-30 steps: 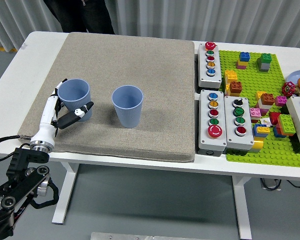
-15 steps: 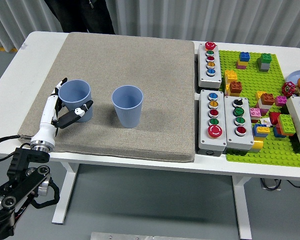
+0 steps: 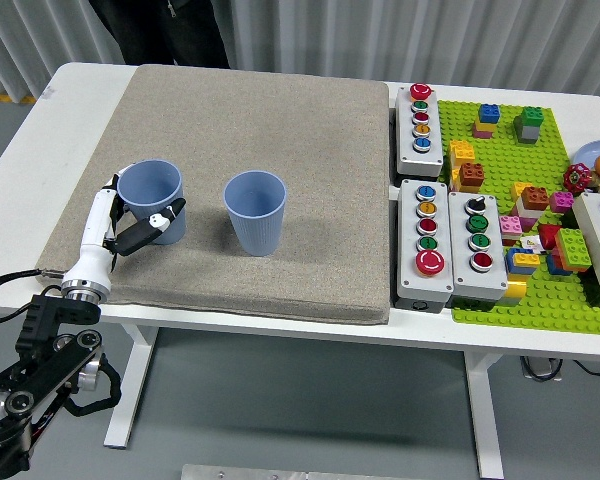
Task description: Pick cup pour cup place
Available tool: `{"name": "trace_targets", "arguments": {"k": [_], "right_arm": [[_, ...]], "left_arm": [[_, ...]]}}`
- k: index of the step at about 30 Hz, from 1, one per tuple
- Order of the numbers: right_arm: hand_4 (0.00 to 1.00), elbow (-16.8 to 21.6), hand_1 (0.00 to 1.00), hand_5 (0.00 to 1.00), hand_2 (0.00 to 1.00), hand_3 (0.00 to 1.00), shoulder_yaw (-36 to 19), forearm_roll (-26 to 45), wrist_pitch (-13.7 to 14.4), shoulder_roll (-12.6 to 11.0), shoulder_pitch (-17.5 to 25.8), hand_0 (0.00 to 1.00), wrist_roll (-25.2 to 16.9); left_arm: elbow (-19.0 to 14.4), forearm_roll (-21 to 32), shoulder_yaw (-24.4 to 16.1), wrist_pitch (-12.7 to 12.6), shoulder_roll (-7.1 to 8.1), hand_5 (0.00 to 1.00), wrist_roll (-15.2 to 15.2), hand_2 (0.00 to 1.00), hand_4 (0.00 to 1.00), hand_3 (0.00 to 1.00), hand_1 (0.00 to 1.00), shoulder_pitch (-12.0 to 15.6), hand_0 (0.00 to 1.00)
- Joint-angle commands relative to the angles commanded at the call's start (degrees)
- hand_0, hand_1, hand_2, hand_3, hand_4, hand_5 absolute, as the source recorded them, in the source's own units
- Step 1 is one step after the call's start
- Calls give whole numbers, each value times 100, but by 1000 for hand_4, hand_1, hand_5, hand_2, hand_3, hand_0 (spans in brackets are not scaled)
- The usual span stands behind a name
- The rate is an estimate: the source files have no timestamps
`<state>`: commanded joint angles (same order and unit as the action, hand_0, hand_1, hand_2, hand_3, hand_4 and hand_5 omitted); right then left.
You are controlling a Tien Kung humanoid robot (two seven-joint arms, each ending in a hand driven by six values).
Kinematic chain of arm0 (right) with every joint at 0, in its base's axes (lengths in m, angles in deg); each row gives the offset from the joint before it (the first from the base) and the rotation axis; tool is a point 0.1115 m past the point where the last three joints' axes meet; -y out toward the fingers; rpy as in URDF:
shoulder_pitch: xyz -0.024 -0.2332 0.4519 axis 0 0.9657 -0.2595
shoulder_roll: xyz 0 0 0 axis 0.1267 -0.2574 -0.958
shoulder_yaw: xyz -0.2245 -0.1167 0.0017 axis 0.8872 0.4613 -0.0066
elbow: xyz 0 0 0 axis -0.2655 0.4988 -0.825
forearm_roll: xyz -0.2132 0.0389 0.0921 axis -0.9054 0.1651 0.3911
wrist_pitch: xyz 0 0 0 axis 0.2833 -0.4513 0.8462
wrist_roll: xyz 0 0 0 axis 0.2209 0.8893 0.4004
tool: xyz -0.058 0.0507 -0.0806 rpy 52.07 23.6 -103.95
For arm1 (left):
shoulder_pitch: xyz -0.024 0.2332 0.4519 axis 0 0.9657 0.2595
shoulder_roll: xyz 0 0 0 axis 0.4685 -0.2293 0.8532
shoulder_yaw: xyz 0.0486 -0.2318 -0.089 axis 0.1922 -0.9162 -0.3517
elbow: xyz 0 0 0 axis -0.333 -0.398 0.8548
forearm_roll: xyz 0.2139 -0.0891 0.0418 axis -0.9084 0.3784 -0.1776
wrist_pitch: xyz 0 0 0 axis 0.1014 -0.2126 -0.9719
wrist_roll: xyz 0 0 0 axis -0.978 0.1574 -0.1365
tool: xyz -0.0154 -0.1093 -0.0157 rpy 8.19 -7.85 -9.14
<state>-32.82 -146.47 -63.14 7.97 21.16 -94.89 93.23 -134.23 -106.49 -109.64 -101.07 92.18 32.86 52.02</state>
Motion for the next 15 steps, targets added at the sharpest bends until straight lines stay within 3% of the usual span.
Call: {"name": "trace_targets", "arguments": {"k": [2, 13, 15], "right_arm": [[2, 0, 629, 39, 560, 569, -3, -5, -1, -1, -5, 702, 2], [2, 0, 629, 38, 559, 569, -3, 2, 4, 1, -13, 702, 2], [2, 0, 629, 38, 559, 569, -6, -4, 2, 1, -12, 702, 4]], "left_arm": [[5, 7, -2, -8, -3, 359, 4, 955, 885, 764, 731, -4, 718], [9, 26, 33, -37, -7, 366, 24, 939, 875, 758, 731, -17, 722], [11, 31, 44, -58, -10, 362, 42, 898, 867, 745, 705, -17, 686]]}}
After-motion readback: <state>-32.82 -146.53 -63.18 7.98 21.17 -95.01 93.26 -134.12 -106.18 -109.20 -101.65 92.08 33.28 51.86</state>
